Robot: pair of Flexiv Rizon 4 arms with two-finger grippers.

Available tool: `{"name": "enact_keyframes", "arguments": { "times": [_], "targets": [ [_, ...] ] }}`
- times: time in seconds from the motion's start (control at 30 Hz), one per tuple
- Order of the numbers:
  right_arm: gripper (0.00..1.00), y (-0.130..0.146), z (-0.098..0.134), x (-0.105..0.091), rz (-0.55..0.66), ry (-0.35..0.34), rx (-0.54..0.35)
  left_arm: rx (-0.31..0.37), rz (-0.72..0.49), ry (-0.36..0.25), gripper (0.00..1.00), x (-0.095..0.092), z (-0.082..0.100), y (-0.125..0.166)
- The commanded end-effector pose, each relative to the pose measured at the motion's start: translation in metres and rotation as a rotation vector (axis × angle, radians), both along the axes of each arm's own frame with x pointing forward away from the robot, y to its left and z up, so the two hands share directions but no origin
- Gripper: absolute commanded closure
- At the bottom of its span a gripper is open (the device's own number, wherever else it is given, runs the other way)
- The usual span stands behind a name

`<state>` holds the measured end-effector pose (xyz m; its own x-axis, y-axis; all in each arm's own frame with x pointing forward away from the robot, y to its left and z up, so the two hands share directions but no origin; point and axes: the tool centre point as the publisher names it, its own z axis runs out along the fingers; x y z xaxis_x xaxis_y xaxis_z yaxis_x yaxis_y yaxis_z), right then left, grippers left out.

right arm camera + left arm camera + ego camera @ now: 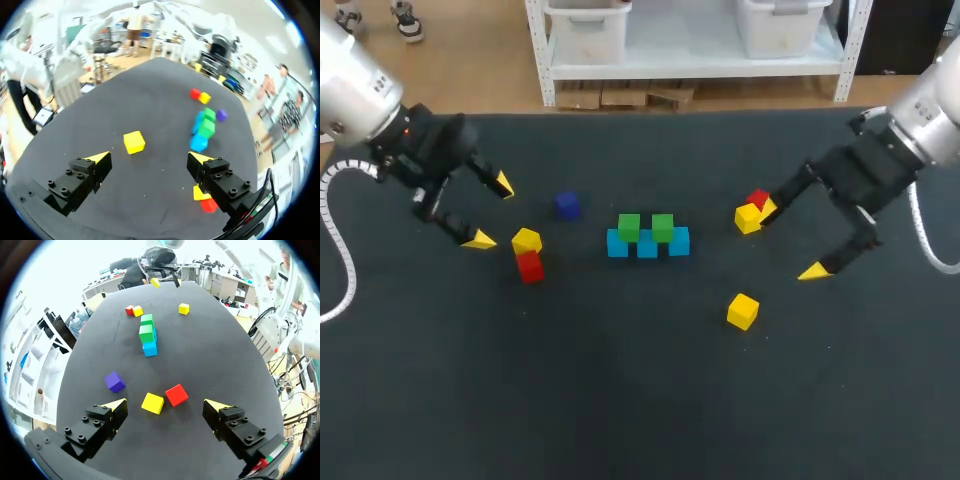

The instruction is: Place the blue cubes, place green cubes on the blue cubes, place the yellow cubes on the green cubes, then place the red cubes on the yellow cubes, and place purple cube on the red cubes.

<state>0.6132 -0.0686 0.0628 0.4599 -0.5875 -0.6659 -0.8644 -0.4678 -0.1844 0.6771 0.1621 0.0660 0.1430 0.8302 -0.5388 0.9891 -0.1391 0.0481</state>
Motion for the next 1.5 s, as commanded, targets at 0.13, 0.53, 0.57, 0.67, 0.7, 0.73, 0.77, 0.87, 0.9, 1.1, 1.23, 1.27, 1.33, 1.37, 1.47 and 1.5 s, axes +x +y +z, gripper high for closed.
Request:
{"name": "enact_keyframes", "arguments": {
  "times": [0.13,0.53,0.57,0.67,0.7,0.73,0.77,0.87,0.9,1.1,1.23,1.27,1.33,1.37,1.47,1.5],
  "targets": [
    [0.0,0.008,-0.013,0.002,0.344,0.02,-0.052,-0.003,-0.001,-0.004,0.0,-0.001,-0.001,0.001],
    [0.0,0.029,-0.038,-0.024,0.458,-0.046,-0.081,-0.003,-0.001,-0.004,0.0,-0.001,-0.001,0.001],
    [0.0,0.031,-0.041,-0.025,0.458,-0.045,-0.079,-0.003,-0.001,-0.004,0.0,-0.001,-0.001,0.001],
    [0.0,0.034,-0.046,-0.028,0.455,-0.04,-0.081,-0.003,-0.001,-0.004,0.0,-0.001,-0.001,0.001],
    [0.0,0.035,-0.047,-0.029,0.453,-0.036,-0.078,-0.003,-0.001,-0.004,0.0,-0.001,-0.001,0.001],
    [0.0,0.036,-0.048,-0.029,0.451,-0.033,-0.075,-0.003,-0.001,-0.004,0.0,-0.001,-0.001,0.001],
    [0.0,0.036,-0.049,-0.029,0.451,-0.03,-0.073,-0.003,-0.001,-0.004,0.0,-0.001,-0.001,0.001],
    [0.0,0.038,-0.053,-0.029,0.449,-0.022,-0.073,-0.003,-0.001,-0.004,0.0,-0.001,-0.001,0.001],
    [0.0,0.039,-0.055,-0.029,0.447,-0.021,-0.077,-0.003,-0.001,-0.004,0.0,-0.001,-0.001,0.001],
    [0.34,0.04,-0.058,-0.029,0.444,-0.012,-0.085,-0.003,-0.001,-0.004,0.0,-0.001,-0.001,0.001],
    [0.42,0.042,-0.06,-0.03,0.447,-0.003,-0.087,-0.003,-0.001,-0.004,0.0,-0.001,-0.001,0.001],
    [0.43,0.042,-0.06,-0.03,0.448,-0.001,-0.088,-0.003,-0.001,-0.004,0.0,-0.001,-0.001,0.001],
    [0.45,0.043,-0.062,-0.031,0.451,0.0,-0.092,-0.003,-0.001,-0.004,0.0,-0.001,-0.001,0.001],
    [0.48,0.044,-0.062,-0.031,0.452,0.0,-0.094,-0.003,-0.001,-0.004,0.0,-0.001,-0.001,0.001],
    [0.51,0.045,-0.061,-0.032,0.457,0.004,-0.094,-0.003,-0.001,-0.004,0.0,-0.001,-0.001,0.001],
    [0.51,0.046,-0.061,-0.033,0.458,0.006,-0.093,-0.003,-0.001,-0.004,0.0,-0.001,-0.001,0.001]
  ]
}}
